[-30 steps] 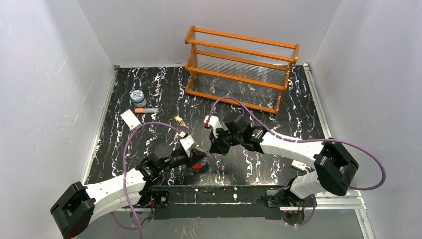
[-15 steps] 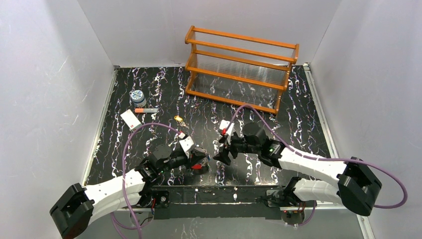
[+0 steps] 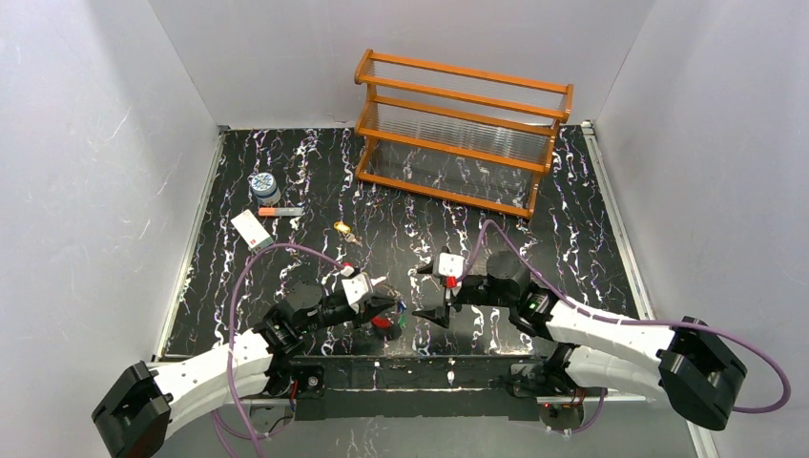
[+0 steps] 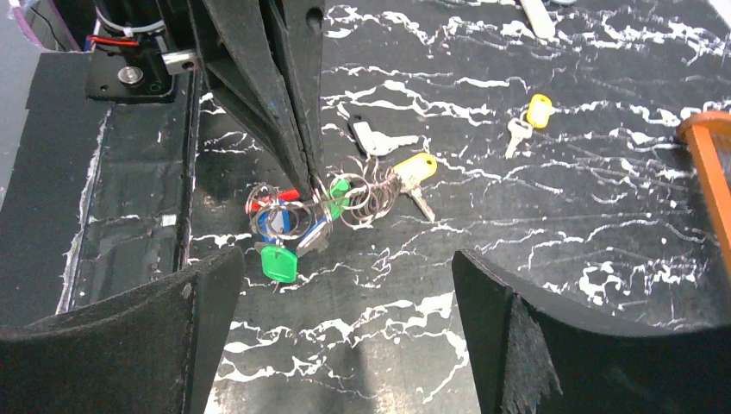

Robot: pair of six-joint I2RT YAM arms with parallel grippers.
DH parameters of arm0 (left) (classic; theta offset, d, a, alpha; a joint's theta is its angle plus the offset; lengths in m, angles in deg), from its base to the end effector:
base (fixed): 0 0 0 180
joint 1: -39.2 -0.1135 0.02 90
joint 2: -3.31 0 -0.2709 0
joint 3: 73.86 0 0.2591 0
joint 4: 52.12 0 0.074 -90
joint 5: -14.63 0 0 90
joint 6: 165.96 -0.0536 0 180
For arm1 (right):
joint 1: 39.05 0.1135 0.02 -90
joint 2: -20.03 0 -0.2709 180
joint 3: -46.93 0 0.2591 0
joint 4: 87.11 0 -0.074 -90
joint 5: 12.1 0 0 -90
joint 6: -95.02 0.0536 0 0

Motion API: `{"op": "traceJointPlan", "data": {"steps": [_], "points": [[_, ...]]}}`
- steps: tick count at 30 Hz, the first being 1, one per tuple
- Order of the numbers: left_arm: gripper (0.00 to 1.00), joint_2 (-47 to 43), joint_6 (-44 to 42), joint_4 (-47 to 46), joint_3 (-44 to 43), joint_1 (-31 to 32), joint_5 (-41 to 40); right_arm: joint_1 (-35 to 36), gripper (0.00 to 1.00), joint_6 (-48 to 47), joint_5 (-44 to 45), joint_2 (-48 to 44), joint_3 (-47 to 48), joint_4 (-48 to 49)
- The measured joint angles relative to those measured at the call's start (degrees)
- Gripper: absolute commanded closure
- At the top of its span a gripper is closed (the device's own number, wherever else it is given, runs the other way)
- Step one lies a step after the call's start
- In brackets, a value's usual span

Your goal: Put the keys on the keyring

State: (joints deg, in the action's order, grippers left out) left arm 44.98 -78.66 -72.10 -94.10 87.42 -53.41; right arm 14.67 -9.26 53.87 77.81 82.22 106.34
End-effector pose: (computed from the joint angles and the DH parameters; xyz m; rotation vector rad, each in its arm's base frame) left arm 0.1066 -0.1494 0.1958 0.9872 1.3503 -0.9140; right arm 0.1223 0.2035 0.2243 -1.2530 1.2842 0.8620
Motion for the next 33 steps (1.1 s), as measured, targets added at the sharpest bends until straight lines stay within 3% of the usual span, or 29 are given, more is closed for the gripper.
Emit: {"op": "traceJointPlan", "data": {"steps": [6,9,14,16,20,27,33], "points": [[1.0,-0.07,-2.32,-0.04,0.02,0.0,3.32,0.0,0.03,-1.27,-4.11,1.57,-0.07,3.82],[1.0,0.26,-2.67,-0.33,0.02,0.0,4.63,0.0,0.19,-2.19,-7.17,3.65,0.46,3.89],[1.0,0.22,-2.67,-0.96,0.07,0.0,5.55,0.0,0.56,-3.23,-11.96,8.15,3.34,2.54],[1.0,0.15,-2.64,-1.01,0.07,0.0,5.7,0.0,0.65,-3.08,-12.9,9.22,4.07,2.47],[1.0,0.11,-2.67,-1.33,0.07,0.0,5.99,0.0,0.73,-2.03,-14.32,10.67,4.46,3.3],[1.0,0.28,-2.67,-1.62,0.07,0.0,6.16,0.0,0.73,-1.51,-15.19,11.61,4.46,3.69],[1.0,0.39,-2.58,-2.86,0.07,0.0,6.4,0.0,0.88,-1.6,-15.19,11.72,4.46,3.89]]}}
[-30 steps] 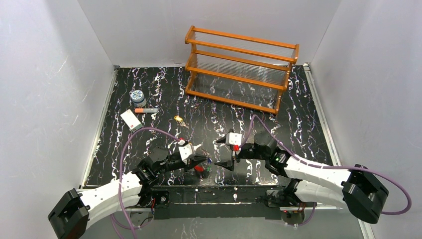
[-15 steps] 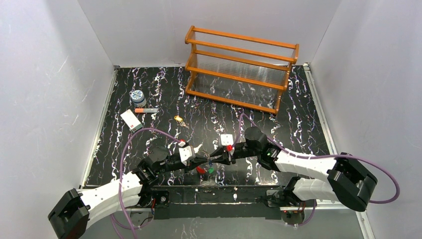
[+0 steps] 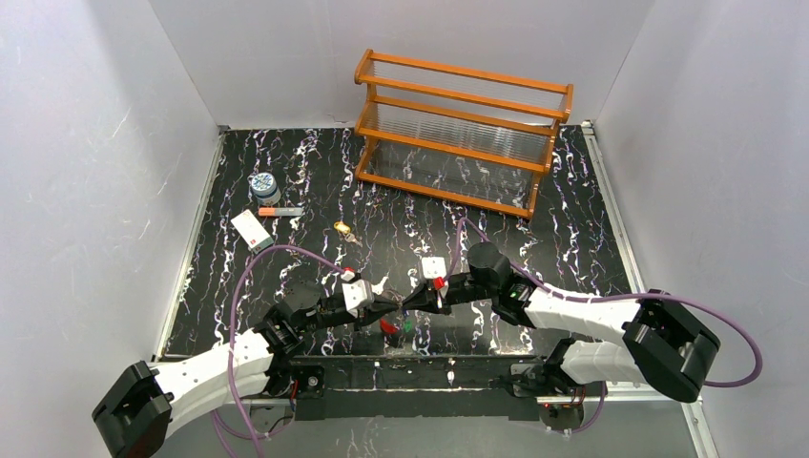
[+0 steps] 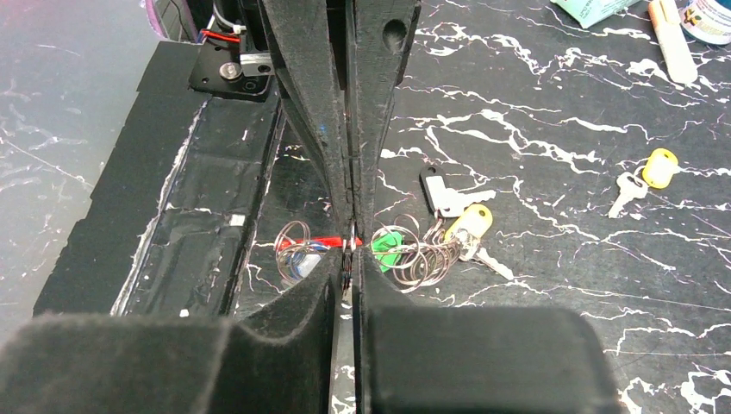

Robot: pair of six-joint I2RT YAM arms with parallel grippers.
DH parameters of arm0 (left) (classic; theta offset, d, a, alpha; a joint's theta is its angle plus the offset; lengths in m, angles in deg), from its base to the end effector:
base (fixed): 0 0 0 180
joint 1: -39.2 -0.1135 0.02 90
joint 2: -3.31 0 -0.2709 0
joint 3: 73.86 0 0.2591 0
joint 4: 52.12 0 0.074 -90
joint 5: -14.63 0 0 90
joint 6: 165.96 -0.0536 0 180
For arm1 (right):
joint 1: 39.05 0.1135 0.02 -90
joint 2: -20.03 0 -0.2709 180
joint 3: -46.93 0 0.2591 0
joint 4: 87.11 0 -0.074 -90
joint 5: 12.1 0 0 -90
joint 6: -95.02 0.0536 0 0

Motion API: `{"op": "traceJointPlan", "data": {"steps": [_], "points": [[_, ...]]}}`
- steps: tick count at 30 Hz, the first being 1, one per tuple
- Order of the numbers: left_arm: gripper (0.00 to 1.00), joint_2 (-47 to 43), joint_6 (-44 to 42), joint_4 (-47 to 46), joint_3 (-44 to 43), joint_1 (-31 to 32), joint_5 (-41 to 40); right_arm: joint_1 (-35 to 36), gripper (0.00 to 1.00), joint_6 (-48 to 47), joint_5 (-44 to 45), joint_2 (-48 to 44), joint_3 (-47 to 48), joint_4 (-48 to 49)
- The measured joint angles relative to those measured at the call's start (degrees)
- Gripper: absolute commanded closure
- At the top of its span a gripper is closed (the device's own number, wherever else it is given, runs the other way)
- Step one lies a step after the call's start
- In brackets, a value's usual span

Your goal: Put the keys on the keyring

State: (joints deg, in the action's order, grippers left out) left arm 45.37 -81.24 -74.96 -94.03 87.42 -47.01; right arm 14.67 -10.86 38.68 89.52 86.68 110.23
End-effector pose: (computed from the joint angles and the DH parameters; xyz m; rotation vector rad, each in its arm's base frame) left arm 0.1012 -0.1515 0.2004 1.0796 1.2351 -0.9649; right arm 0.1282 0.2320 0.2139 -1.4476 1.1813 1.0736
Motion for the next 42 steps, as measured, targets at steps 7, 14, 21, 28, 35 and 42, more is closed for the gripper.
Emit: {"op": "traceJointPlan", "data": {"steps": [7,14,21,28,35,42], "points": [[0.92,-0.02,0.35,-0.11,0.02,0.0,0.13,-0.02,0.99,0.13,0.02,0.52,0.0,0.7],[0.73,-0.57,0.9,-1.36,0.02,0.0,-0.52,0.0,0.99,-0.9,2.27,0.2,0.46,-4.59],[0.6,0.2,0.61,-1.53,0.02,0.0,-1.81,0.0,0.99,-2.29,7.17,1.22,8.02,-19.71],[0.62,3.58,-0.15,-1.53,0.02,0.0,-2.01,0.04,0.99,-2.95,8.87,6.01,13.29,-30.25],[0.66,6.43,-1.18,-1.51,-0.02,0.0,-1.97,1.01,0.99,-3.98,8.61,6.78,13.55,-34.36],[0.67,8.61,-1.86,-1.55,-1.25,0.0,-0.81,1.53,0.99,-4.07,7.28,6.95,13.73,-34.45]]}}
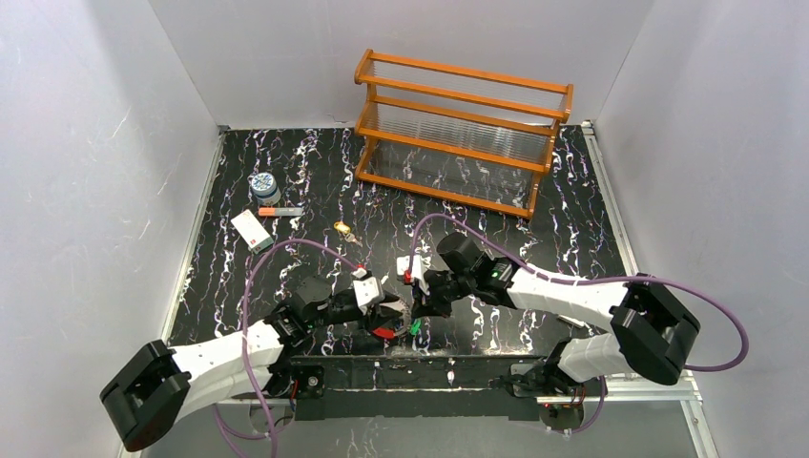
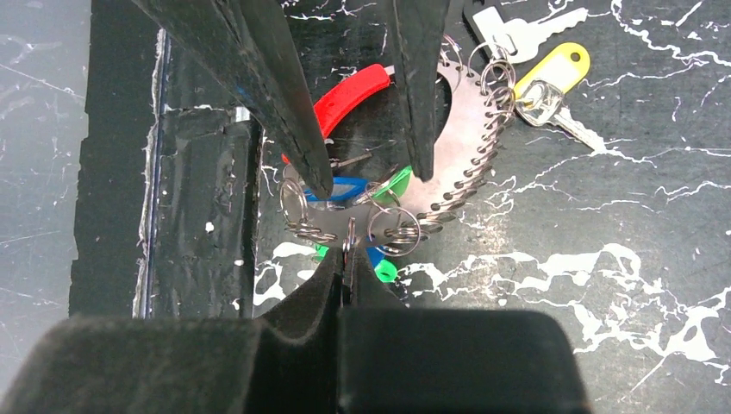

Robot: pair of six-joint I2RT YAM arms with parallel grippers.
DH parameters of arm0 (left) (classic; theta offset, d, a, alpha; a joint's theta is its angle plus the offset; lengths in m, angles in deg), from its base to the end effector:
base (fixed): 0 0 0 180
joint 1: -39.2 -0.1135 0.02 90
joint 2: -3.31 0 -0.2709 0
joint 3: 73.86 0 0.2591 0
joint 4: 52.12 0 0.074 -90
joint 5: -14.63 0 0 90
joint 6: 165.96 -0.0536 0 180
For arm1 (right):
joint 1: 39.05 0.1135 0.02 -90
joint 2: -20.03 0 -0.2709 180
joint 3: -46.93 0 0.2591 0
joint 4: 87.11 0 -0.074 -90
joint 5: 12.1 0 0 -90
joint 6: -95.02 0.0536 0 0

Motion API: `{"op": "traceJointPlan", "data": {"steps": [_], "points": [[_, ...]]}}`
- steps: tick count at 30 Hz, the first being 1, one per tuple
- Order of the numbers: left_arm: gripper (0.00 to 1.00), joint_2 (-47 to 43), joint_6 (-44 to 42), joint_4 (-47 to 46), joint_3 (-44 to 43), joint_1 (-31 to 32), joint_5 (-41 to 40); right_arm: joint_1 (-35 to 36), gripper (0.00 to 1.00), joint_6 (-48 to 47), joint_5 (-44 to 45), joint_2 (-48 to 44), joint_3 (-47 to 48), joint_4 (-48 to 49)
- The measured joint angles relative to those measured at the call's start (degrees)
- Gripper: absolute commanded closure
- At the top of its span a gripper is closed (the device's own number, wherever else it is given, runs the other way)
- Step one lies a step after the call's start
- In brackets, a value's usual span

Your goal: Put the keys on the keyring

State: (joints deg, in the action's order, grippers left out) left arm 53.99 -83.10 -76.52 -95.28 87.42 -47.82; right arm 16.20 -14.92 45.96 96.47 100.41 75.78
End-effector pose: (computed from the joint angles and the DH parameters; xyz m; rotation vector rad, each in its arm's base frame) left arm 0.1117 -0.1623 0.1861 1.1224 1.3201 -0.9329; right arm 0.1400 0.2516 0.1989 -1.6467 1.6361 0.9524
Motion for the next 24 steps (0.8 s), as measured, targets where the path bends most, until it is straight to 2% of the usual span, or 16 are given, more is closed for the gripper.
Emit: {"op": "traceJointPlan", "data": {"steps": [10,14,16,23,24], "points": [[0.77,6.43,-0.83,-1.29,-2.25,0.81,3.1,0.76,0.99,0.02,-1.27,0.94,1.27,-0.02],[0.87,9.31,-1.31,-1.68,-3.06,1.18,3.91,0.87,0.99,0.07,-1.22,1.03,1.38,-0.22],[0.99,10.34,-1.62,-1.9,-3.23,1.4,4.2,0.87,0.99,0.07,-1.11,1.33,1.38,-0.33],[1.0,11.74,-2.49,-2.12,-3.28,1.97,4.42,0.92,0.99,0.04,-0.17,1.84,1.38,-0.85],[0.98,11.76,-2.56,-2.14,-3.28,2.01,4.37,0.94,0.99,0.02,-0.11,1.84,1.38,-0.83]]}}
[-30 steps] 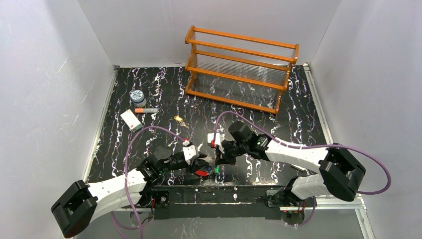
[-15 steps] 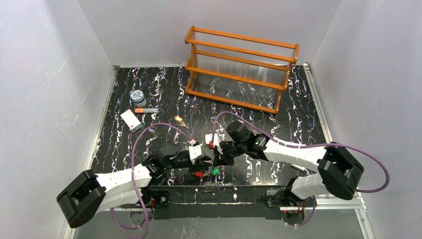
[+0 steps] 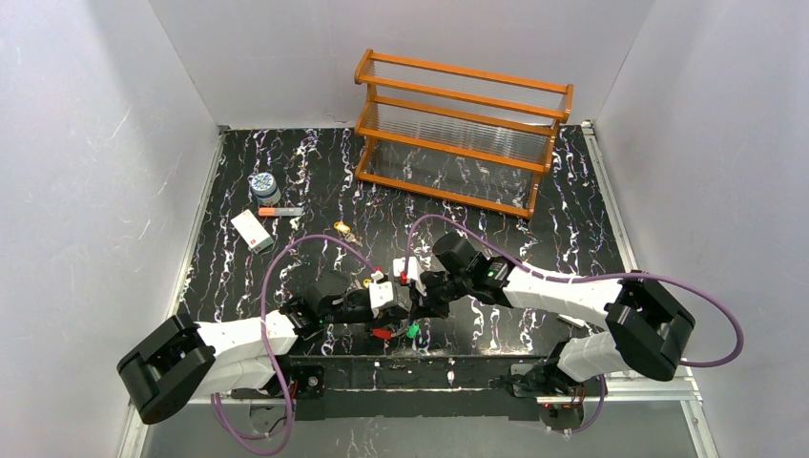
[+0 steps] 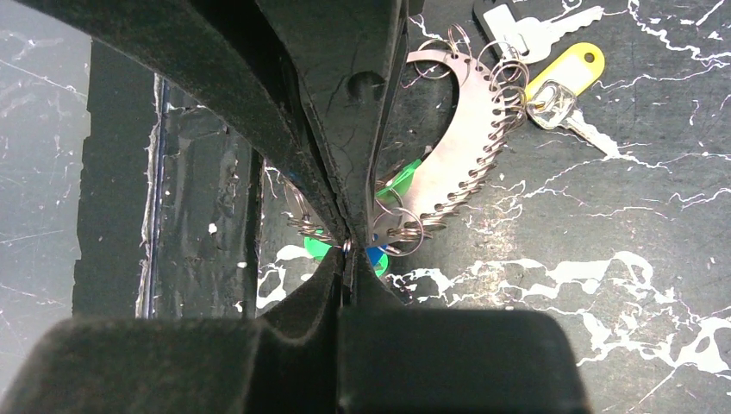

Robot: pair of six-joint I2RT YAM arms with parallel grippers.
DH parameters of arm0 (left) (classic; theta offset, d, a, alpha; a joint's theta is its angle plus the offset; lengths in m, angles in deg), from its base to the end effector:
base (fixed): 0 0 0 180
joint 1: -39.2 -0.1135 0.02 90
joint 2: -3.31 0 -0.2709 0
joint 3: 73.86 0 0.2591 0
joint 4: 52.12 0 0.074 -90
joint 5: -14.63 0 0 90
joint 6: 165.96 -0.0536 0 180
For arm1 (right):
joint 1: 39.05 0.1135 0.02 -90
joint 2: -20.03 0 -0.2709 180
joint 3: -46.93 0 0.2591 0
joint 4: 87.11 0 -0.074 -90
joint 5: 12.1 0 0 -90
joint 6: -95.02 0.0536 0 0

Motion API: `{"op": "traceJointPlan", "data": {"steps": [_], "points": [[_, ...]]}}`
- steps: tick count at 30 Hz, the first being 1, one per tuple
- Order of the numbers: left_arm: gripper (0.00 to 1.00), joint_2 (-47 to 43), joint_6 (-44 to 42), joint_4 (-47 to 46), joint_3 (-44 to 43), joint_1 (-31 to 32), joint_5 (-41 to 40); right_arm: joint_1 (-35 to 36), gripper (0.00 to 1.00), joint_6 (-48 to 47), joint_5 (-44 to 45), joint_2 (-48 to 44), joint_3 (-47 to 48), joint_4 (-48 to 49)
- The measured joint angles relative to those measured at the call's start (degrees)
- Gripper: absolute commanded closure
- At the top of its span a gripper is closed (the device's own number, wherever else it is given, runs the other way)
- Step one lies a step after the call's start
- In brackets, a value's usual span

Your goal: Put the keys on the keyring

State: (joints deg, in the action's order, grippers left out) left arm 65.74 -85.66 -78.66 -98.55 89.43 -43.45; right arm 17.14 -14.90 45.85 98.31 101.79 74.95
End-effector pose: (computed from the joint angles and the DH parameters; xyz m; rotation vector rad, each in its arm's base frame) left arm 0.1169 -0.1847 0.1718 1.2637 1.3464 -0.9937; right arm 0.1391 0.2588 0.1968 -1.6725 1.6464 0.9627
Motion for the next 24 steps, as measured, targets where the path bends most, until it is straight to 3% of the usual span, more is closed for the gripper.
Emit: {"op": "traceJointPlan", "data": {"steps": [4,8,19,24], "points": [[0.86,0.0,-0.37,0.02,0.0,0.17,-0.28,0.09,0.99,0.0,0.17,-0.09,0.0,0.02],[0.84,0.0,-0.37,-0.09,0.0,0.22,-0.94,0.09,0.99,0.0,0.15,-0.35,0.0,0.13],[1.0,-0.76,-0.85,0.59,0.0,0.68,-1.55,0.09,0.97,0.0,0.17,-0.35,0.0,0.28],[1.0,-0.76,-0.76,0.85,0.0,0.72,-2.36,0.09,0.48,0.74,0.74,-0.5,-0.04,0.63]]}}
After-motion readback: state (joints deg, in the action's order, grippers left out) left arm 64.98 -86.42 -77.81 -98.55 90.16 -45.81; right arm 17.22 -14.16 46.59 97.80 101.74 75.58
